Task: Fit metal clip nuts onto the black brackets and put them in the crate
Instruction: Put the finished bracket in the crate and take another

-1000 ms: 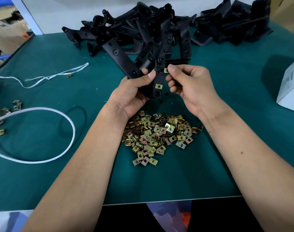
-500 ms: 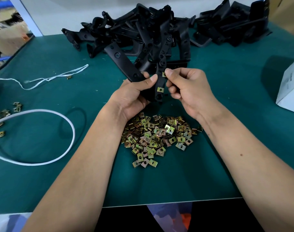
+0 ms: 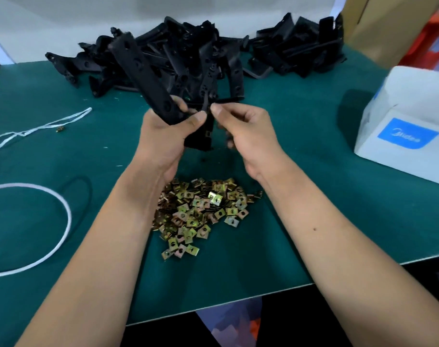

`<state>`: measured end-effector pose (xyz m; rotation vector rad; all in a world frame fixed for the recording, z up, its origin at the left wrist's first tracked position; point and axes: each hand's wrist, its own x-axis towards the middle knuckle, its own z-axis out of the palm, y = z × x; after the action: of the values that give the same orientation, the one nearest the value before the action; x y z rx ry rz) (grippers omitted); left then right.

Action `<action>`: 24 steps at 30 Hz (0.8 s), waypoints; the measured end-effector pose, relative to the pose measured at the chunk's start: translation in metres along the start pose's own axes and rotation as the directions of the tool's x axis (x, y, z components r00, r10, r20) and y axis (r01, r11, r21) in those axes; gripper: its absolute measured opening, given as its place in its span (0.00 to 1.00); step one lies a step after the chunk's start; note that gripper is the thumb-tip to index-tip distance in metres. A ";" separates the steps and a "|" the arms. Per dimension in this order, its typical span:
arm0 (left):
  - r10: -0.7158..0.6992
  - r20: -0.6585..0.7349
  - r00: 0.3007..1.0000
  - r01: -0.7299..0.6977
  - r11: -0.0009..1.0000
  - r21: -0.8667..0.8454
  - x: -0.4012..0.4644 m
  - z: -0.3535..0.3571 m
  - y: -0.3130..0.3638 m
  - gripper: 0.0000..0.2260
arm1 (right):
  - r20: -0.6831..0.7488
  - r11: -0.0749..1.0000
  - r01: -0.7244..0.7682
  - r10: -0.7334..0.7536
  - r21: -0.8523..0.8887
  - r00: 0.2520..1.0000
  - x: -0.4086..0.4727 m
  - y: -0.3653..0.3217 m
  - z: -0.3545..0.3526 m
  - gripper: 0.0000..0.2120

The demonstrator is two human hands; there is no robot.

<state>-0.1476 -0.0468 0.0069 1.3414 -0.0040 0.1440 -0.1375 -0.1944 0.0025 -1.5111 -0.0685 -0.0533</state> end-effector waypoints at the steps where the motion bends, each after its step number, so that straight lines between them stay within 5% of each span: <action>1: 0.041 -0.030 0.999 -0.041 0.999 0.019 -0.001 0.007 0.001 0.13 | -0.020 1.000 0.027 -0.027 -0.006 0.999 -0.001 -0.003 -0.003 0.03; 5: 0.179 -0.059 0.982 -0.172 0.979 0.107 -0.003 0.058 0.007 0.11 | -0.043 0.987 0.148 -0.151 -0.068 0.988 -0.014 -0.024 -0.041 0.14; 12: 0.467 0.216 0.858 -0.499 0.858 0.126 -0.035 0.209 0.016 0.10 | -0.287 0.949 0.294 -0.316 -0.118 0.904 -0.055 -0.074 -0.167 0.15; 17: 0.339 0.426 0.839 -0.393 0.918 0.044 -0.089 0.328 -0.001 0.12 | -0.543 0.937 0.295 -0.350 -0.190 0.763 -0.125 -0.086 -0.281 0.17; 20: 0.263 0.591 0.762 -0.357 0.933 0.045 -0.136 0.380 -0.021 0.15 | -0.722 0.955 0.210 -0.294 -0.208 0.626 -0.189 -0.080 -0.346 0.18; 24: 0.055 0.783 0.619 -0.232 0.966 0.116 -0.197 0.419 -0.070 0.26 | -0.847 0.988 -0.043 -0.106 -0.150 0.521 -0.269 -0.050 -0.409 0.05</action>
<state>-0.3016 -0.4885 0.0178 1.5223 -0.8699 -0.3300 -0.4043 -0.6071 0.0071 -1.4837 0.7390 -0.8642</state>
